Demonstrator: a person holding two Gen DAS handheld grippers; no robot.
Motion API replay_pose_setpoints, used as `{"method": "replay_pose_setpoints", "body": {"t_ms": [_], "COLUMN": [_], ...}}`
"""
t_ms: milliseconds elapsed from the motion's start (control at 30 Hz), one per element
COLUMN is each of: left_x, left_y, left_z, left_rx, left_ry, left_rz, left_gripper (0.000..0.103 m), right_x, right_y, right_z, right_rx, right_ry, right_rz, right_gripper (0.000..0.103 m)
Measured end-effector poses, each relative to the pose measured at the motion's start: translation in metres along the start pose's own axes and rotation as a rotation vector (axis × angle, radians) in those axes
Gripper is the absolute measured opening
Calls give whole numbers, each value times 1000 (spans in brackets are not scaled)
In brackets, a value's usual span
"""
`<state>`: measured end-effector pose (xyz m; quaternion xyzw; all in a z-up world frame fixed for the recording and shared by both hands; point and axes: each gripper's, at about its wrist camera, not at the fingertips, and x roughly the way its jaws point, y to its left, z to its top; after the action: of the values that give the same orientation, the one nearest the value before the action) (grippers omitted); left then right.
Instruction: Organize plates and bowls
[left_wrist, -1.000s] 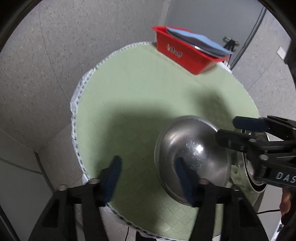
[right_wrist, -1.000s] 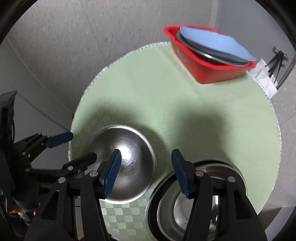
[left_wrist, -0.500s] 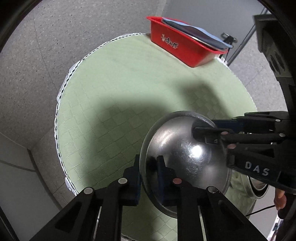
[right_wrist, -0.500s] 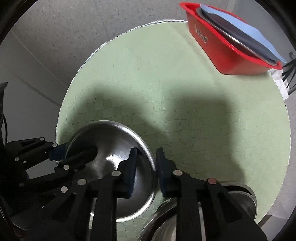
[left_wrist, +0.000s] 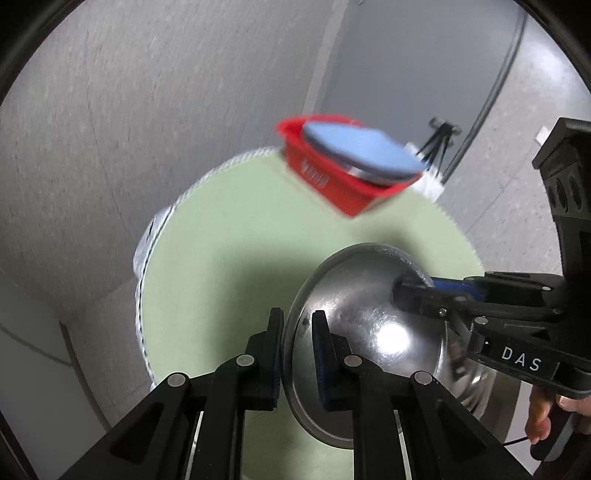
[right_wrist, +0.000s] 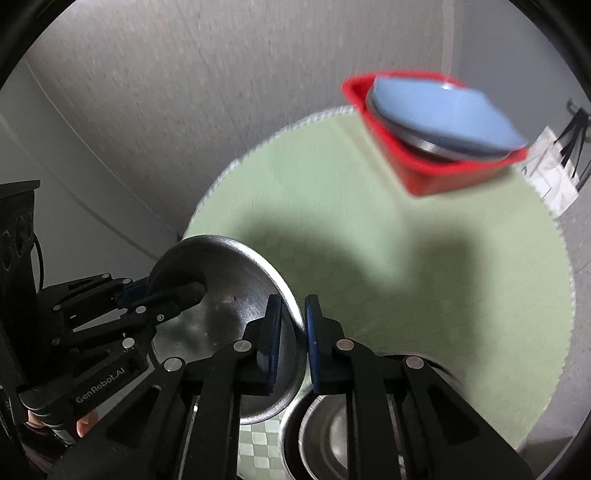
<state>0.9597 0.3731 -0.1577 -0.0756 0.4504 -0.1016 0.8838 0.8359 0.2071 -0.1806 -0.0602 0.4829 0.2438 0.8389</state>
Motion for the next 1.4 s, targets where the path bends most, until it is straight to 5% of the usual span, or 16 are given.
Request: {"method": "replay_pose_setpoints", "body": {"t_ms": [167, 433, 733, 1400], "left_x": [-10, 6, 36, 82], "left_y": [-37, -96, -122, -125], "left_z": [-3, -20, -28, -27], "left_rx": [41, 85, 84, 60], "left_ry": [-18, 38, 93, 158], "left_rz": [-35, -73, -45, 13], "left_gripper": [11, 12, 12, 13], "right_x": [-47, -81, -72, -46], "right_y": [-22, -66, -97, -110], "right_z": [-11, -53, -88, -100], "right_rx": [25, 90, 143, 153], "right_ry": [-77, -77, -38, -12], "right_rz": [-16, -42, -38, -91], "right_gripper": [12, 12, 12, 18]}}
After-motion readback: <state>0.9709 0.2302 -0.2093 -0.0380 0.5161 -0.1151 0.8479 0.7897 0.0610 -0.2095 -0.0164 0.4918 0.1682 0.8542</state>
